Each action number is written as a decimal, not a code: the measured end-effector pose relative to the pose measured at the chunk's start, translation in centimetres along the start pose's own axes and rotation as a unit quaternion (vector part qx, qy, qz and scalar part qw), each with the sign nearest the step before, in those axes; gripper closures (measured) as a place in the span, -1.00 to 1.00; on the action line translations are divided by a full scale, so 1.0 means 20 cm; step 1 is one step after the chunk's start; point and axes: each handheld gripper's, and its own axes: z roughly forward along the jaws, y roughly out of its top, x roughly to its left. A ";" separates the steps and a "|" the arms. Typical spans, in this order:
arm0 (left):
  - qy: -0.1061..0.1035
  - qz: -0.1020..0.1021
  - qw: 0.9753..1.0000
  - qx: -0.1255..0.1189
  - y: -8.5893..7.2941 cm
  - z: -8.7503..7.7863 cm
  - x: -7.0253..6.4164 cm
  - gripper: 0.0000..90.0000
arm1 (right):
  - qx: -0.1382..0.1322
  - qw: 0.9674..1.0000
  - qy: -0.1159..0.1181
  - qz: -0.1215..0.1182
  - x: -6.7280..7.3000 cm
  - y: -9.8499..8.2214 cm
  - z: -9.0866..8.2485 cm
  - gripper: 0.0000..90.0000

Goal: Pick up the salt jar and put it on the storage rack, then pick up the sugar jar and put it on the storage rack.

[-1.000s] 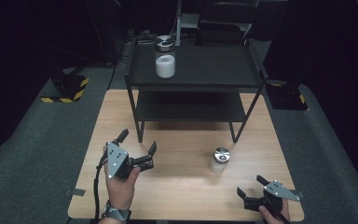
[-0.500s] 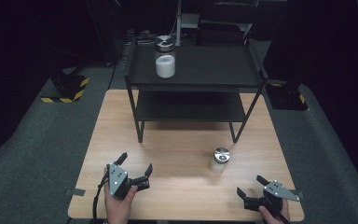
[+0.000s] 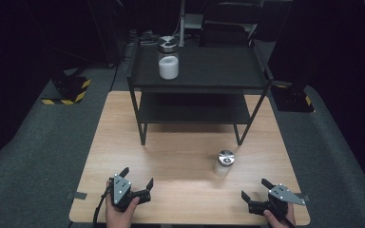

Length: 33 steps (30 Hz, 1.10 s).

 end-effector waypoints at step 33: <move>-0.025 0.025 0.995 0.095 0.10 0.02 0.03 -0.98 | 0.010 1.000 -0.011 0.007 0.03 0.01 0.00 -0.99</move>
